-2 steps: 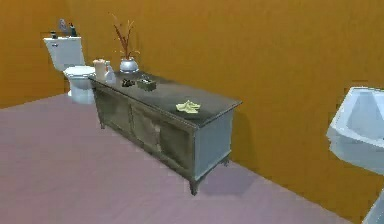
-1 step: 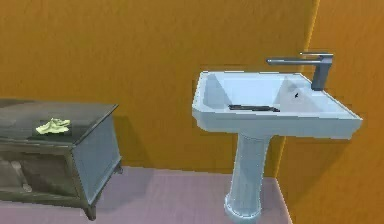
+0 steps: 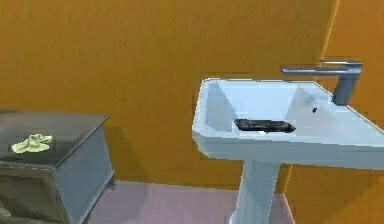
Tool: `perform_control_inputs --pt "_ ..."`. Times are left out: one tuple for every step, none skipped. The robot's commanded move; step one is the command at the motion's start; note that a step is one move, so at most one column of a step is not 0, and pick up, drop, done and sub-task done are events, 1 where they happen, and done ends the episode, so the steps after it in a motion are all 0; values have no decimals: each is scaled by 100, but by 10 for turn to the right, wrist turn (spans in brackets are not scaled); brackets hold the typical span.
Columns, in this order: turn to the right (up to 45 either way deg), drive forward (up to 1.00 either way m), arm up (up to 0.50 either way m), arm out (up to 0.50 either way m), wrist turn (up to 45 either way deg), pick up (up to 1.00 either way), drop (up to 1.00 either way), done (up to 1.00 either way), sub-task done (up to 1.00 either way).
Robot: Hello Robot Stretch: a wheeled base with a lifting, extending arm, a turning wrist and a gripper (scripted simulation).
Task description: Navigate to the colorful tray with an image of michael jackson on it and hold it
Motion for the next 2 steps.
perform_control_inputs --pt "-450 0 0 0 0 0 0 0 0" --pt "-210 0 0 0 0 0 0 0 0"
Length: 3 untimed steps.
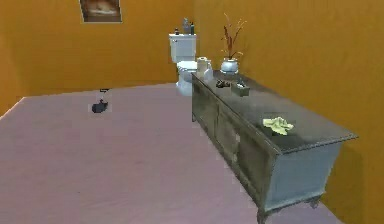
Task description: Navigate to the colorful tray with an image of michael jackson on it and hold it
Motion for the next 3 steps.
perform_control_inputs --pt "450 0 0 0 0 0 0 0 0" --pt "450 0 0 0 0 0 0 0 0" --pt "120 0 0 0 0 0 0 0 0"
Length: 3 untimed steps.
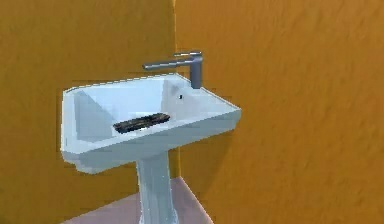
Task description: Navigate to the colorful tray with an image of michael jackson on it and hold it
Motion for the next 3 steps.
perform_control_inputs --pt "0 50 0 0 0 0 0 0 0" --pt "-450 0 0 0 0 0 0 0 0" --pt "-450 0 0 0 0 0 0 0 0"
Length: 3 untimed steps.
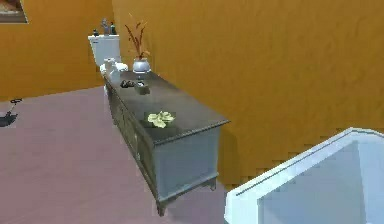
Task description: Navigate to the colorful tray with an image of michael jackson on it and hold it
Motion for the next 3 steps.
perform_control_inputs --pt "-240 0 0 0 0 0 0 0 0" --pt "0 0 50 0 0 0 0 0 0" --pt "0 0 38 0 0 0 0 0 0"
